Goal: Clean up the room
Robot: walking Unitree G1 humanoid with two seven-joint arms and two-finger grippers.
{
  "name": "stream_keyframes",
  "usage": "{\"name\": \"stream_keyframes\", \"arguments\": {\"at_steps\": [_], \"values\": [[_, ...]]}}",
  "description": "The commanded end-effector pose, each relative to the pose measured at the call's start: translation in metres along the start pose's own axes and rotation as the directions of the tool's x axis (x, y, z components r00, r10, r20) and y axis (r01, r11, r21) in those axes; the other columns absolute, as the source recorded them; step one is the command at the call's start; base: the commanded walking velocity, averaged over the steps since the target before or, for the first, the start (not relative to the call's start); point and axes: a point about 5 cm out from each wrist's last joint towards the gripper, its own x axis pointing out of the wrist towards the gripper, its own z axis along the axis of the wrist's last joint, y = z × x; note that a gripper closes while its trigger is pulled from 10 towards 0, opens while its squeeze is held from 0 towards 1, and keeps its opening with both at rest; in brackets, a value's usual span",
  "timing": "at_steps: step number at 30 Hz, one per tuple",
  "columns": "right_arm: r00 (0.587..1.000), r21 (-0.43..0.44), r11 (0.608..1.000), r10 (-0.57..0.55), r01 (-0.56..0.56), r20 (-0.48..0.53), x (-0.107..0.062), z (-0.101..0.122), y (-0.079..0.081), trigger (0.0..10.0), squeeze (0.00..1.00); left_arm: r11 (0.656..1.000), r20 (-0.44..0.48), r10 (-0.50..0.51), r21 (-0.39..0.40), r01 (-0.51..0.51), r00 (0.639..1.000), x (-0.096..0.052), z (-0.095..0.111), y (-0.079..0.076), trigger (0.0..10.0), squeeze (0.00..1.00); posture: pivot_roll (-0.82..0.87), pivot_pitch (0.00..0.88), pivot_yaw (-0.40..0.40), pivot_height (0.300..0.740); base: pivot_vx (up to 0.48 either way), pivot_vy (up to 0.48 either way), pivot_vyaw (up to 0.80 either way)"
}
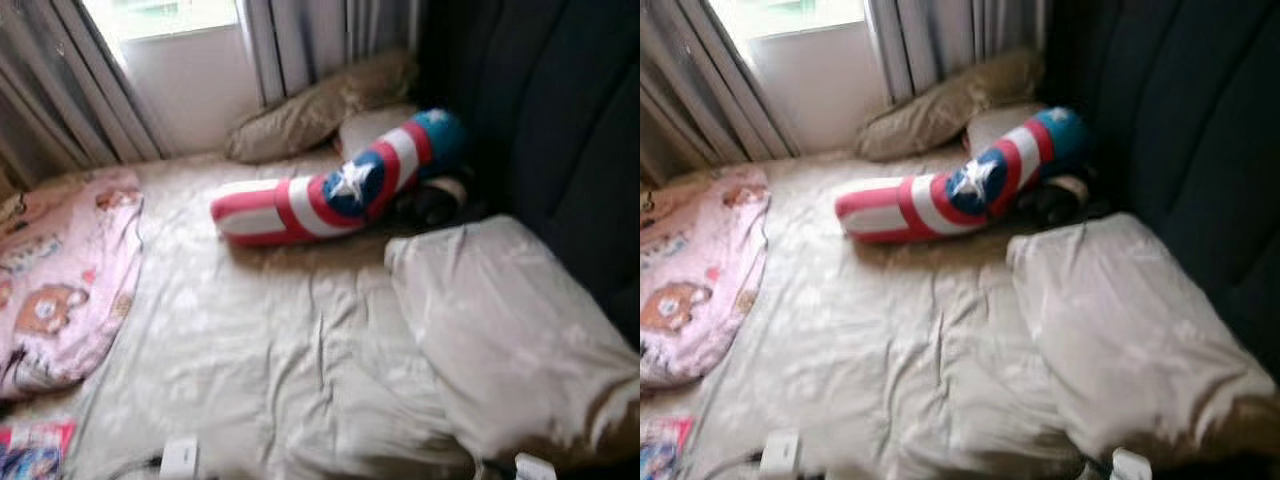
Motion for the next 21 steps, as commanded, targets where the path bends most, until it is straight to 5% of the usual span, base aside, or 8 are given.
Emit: {"name": "stream_keyframes", "arguments": {"at_steps": [1, 9, 17, 21], "values": [[1.000, -0.007, 1.000, 0.030, -0.030, -0.003, 0.000, 0.000, 0.011, 10.0, 0.00, 0.999, -0.039, 0.050, -0.014, -0.050, 0.998, -0.008, -0.015, 0.022, 10.0, 0.00, -0.02, 0.000, 0.075, 0.740, 0.000, 0.382, 0.00], [0.998, -0.073, 0.996, 0.055, -0.055, -0.001, 0.001, 0.002, 0.015, 10.0, 0.00, 0.997, -0.062, 0.066, -0.029, -0.068, 0.996, -0.013, -0.025, 0.030, 10.0, 0.00, -0.01, 0.000, 0.068, 0.740, 0.000, 0.383, 0.30], [0.997, -0.062, 0.996, 0.072, -0.072, -0.008, 0.001, 0.001, 0.016, 10.0, 0.00, 0.997, -0.073, 0.062, -0.038, -0.065, 0.995, -0.009, -0.024, 0.014, 10.0, 0.00, -0.01, 0.000, 0.062, 0.740, 0.000, 0.381, 0.71], [0.998, -0.051, 0.996, 0.069, -0.069, -0.012, 0.001, 0.000, 0.016, 10.0, 0.00, 0.997, -0.069, 0.061, -0.043, -0.064, 0.996, -0.007, -0.021, 0.009, 10.0, 0.00, 0.00, 0.000, 0.060, 0.740, 0.000, 0.382, 0.00]]}}
